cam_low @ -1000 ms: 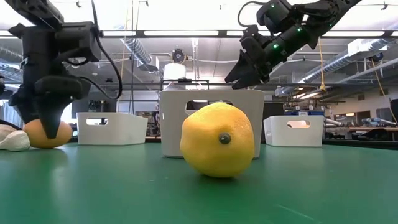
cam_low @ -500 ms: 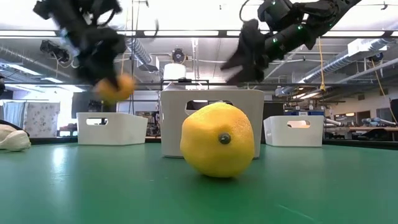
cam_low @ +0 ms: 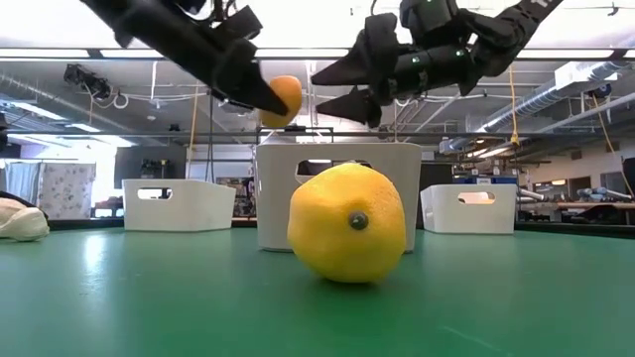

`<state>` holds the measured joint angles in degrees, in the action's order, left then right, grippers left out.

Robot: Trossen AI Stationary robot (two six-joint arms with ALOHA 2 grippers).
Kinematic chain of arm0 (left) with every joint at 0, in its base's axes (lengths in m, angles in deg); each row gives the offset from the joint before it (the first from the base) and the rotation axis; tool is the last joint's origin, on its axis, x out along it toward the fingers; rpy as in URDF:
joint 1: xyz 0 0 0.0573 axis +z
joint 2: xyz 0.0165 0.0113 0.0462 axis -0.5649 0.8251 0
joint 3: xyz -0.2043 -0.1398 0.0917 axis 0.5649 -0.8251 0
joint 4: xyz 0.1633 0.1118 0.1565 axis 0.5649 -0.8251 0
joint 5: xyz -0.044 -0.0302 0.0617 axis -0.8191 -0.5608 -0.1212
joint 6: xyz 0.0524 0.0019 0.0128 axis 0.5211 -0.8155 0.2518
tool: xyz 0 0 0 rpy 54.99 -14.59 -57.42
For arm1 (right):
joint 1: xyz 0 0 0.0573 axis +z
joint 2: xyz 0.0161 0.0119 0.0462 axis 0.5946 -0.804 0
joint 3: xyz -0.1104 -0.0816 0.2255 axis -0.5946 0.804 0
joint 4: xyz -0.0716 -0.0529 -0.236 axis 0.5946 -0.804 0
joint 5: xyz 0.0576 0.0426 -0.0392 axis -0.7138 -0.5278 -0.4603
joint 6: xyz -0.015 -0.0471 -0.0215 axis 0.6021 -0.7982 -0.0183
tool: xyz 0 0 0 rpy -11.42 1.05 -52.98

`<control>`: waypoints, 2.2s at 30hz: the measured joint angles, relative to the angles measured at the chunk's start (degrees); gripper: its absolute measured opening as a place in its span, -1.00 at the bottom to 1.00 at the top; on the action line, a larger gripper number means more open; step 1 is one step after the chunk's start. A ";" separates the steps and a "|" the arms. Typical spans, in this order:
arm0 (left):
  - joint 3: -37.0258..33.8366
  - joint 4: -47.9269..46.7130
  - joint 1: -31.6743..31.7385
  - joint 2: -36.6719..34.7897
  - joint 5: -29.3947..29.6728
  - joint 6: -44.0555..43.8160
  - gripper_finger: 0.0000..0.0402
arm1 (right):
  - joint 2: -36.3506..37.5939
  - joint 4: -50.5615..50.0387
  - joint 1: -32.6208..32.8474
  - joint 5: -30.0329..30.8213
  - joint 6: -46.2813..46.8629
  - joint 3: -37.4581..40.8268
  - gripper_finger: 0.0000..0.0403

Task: Sort produce into baskets
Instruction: Put the lemon into the right white bin, then put the garlic into the gray bin

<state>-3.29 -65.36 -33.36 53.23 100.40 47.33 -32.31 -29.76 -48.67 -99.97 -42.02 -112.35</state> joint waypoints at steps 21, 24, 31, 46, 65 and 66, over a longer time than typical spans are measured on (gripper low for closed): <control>-0.07 17.29 -0.39 7.70 0.53 7.92 0.34 | -5.19 12.05 1.68 7.58 -0.62 -0.11 0.27; -0.04 15.96 -0.42 7.60 1.19 7.39 0.39 | -5.19 11.39 1.18 7.32 -0.01 -0.15 0.25; 2.82 -4.43 -0.24 5.32 4.21 0.26 0.71 | 2.39 -6.36 -1.47 16.57 0.93 -0.02 0.25; 5.73 -26.14 -2.63 4.67 -1.55 -13.11 0.81 | 16.88 -52.57 -10.59 41.68 7.77 -0.01 0.37; 5.73 -42.47 -5.16 4.69 -1.79 -23.23 0.78 | 11.89 -55.22 -15.36 47.40 8.79 0.22 0.72; 5.73 -44.08 -5.40 4.69 -1.81 -24.09 0.78 | 12.36 -55.22 -15.17 48.34 8.98 0.22 0.73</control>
<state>2.44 -109.43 -38.76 57.92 98.59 23.23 -19.95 -84.98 -63.83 -51.63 -33.04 -112.14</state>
